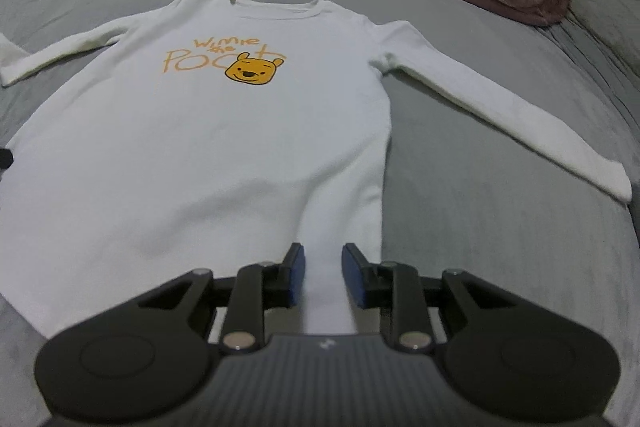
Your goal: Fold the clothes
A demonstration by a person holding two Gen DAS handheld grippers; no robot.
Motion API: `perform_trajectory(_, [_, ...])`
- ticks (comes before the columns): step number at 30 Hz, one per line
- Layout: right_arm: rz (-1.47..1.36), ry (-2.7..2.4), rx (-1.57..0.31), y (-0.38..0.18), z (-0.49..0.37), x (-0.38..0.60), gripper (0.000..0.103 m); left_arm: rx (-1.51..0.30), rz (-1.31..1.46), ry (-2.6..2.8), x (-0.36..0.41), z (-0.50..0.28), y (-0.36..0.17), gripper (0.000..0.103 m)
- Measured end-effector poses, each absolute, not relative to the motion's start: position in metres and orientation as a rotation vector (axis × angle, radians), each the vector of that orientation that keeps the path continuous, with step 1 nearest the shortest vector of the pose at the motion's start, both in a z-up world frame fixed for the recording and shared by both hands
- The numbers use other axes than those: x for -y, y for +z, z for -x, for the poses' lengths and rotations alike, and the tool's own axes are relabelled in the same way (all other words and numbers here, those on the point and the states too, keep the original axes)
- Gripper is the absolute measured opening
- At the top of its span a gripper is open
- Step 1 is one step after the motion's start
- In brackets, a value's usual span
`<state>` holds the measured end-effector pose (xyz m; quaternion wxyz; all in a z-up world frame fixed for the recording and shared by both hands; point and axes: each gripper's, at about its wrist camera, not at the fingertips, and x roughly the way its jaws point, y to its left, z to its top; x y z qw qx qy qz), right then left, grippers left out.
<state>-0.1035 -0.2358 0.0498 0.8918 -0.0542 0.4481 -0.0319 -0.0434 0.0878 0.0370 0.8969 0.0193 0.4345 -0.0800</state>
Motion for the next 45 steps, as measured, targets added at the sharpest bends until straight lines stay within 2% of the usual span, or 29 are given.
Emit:
perform_trajectory(9, [0.008, -0.110, -0.907, 0.049, 0.140, 0.241, 0.025, -0.896, -0.009, -0.171, -0.099, 0.064, 0.037, 0.071])
perform_trajectory(18, [-0.121, -0.132, -0.889, 0.055, 0.180, 0.254, 0.026, -0.931, 0.158, -0.194, -0.126, 0.077, 0.043, 0.071])
perform_trajectory(27, [-0.550, -0.166, -0.857, 0.050, 0.215, 0.310, 0.028, -1.003, 0.445, -0.246, -0.155, 0.076, 0.040, 0.070])
perform_trajectory(30, [-0.649, -0.148, -0.848, 0.045, 0.218, 0.319, 0.028, -0.996, 0.432, -0.258, -0.149, 0.077, 0.040, 0.070])
perform_trajectory(37, [-0.591, -0.155, -0.852, 0.041, 0.210, 0.305, 0.028, -0.994, 0.414, -0.273, -0.137, 0.082, 0.041, 0.069])
perform_trajectory(40, [-0.586, -0.153, -0.848, 0.041, 0.211, 0.302, 0.021, -0.990, 0.395, -0.292, -0.128, 0.087, 0.041, 0.066])
perform_trajectory(42, [-0.569, -0.155, -0.849, 0.040, 0.211, 0.299, 0.020, -0.991, 0.381, -0.306, -0.121, 0.091, 0.041, 0.065])
perform_trajectory(45, [-0.540, -0.156, -0.855, 0.041, 0.210, 0.295, 0.020, -0.989, 0.350, -0.305, -0.115, 0.093, 0.040, 0.055])
